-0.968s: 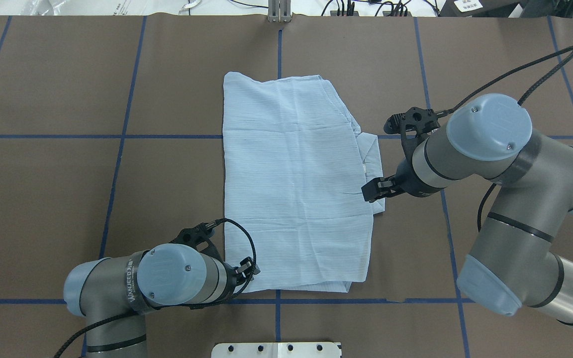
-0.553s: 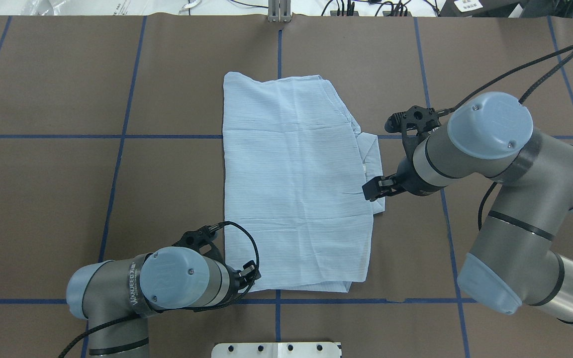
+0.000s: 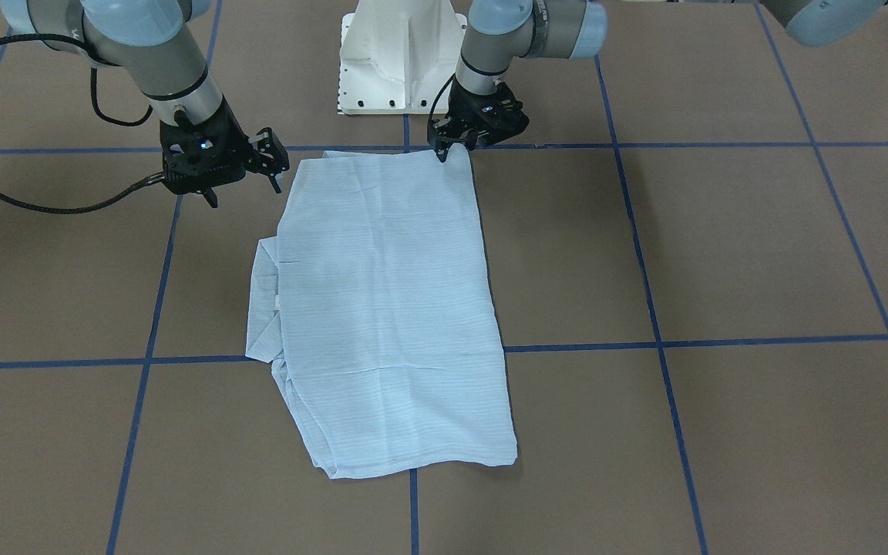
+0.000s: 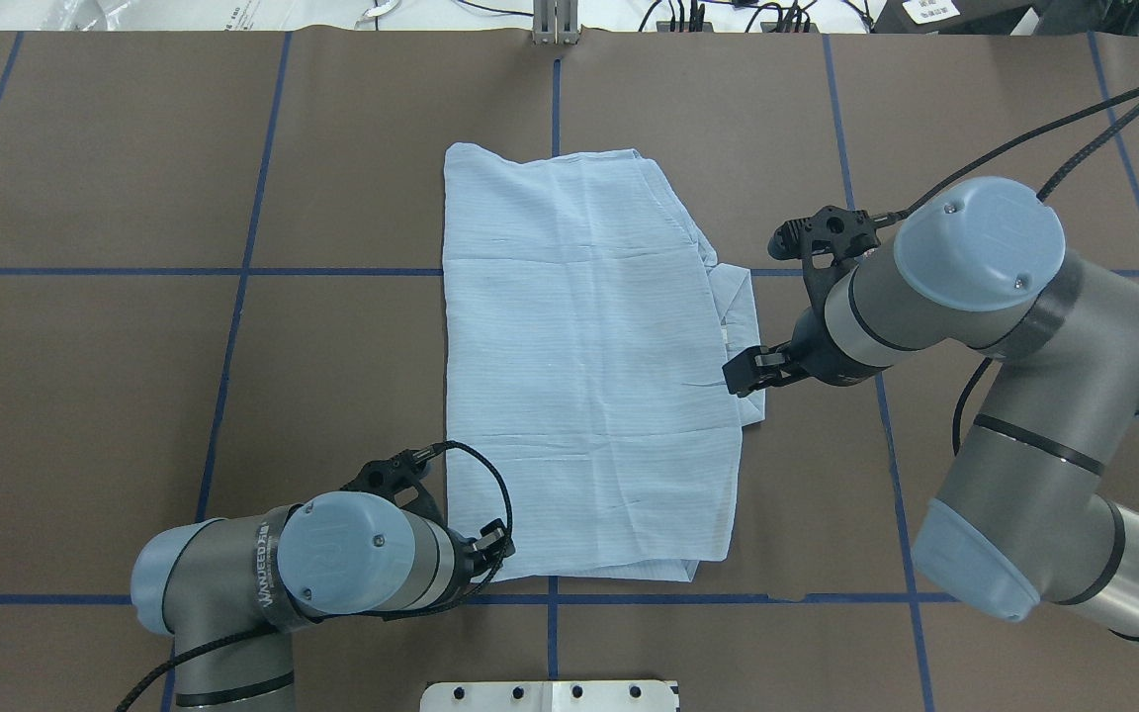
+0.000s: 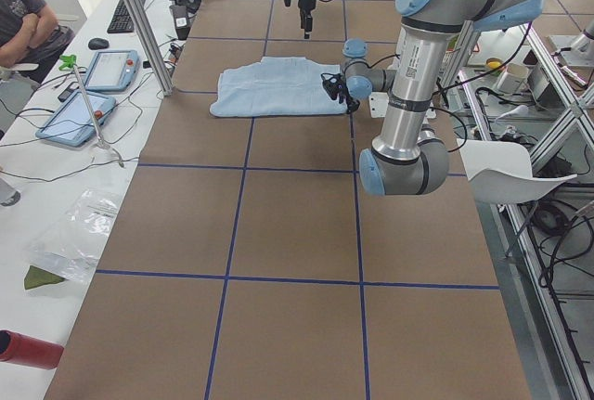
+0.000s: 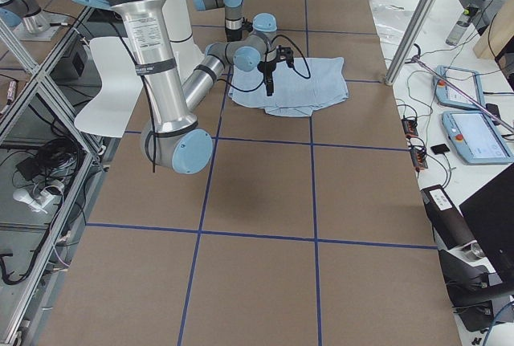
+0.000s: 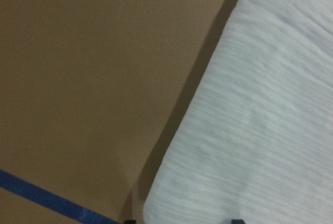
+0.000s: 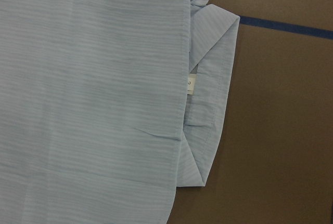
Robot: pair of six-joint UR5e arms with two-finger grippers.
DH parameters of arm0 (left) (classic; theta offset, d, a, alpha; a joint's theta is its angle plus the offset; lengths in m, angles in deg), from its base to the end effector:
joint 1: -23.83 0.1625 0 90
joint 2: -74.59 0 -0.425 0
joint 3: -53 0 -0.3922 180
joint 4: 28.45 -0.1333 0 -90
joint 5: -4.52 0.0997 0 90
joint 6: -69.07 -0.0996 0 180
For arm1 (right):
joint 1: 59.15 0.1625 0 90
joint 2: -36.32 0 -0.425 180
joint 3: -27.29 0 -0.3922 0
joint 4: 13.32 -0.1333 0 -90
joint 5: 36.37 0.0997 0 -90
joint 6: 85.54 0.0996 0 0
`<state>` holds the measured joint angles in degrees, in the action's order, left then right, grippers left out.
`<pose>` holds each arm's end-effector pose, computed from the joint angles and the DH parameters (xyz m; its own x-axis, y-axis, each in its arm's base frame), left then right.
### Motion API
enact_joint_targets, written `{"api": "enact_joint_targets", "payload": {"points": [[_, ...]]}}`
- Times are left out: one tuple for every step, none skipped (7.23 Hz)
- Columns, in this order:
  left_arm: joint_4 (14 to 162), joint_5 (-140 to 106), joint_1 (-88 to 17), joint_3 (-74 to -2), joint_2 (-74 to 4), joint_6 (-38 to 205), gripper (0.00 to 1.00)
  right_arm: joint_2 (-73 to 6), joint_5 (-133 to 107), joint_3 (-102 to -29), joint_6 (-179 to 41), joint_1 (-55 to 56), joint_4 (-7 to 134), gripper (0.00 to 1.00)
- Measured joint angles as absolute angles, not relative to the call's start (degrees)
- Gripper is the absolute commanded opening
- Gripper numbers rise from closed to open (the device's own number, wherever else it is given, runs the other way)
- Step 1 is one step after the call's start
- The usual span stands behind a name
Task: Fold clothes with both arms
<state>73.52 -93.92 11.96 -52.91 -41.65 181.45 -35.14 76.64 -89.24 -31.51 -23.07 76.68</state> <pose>0.5793 -0.2430 0.2575 0.4972 -0.4894 -0.7165 0.2989 0.8718 -0.3880 -0.3869 -0.3987 0.2819 0.6490 -0.1960 0.7351 0.0776 0.9782 0.1924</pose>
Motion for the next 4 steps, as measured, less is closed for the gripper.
{"api": "enact_joint_targets", "payload": {"points": [[73.5, -93.9, 11.9, -53.2, -41.6, 181.4, 0.31, -35.2, 76.7, -89.2, -31.5, -23.0, 76.7, 1.00], [73.5, -93.9, 11.8, -53.3, -41.6, 181.5, 0.26, -35.2, 76.7, -89.3, -31.5, -23.0, 76.7, 1.00], [73.5, -93.9, 11.8, -53.4, -41.6, 181.5, 0.27, -35.3, 76.7, -89.3, -31.6, -23.0, 76.7, 1.00], [73.5, -93.9, 11.7, -53.4, -41.5, 181.5, 0.28, -35.3, 76.7, -89.3, -31.6, -23.0, 76.7, 1.00]]}}
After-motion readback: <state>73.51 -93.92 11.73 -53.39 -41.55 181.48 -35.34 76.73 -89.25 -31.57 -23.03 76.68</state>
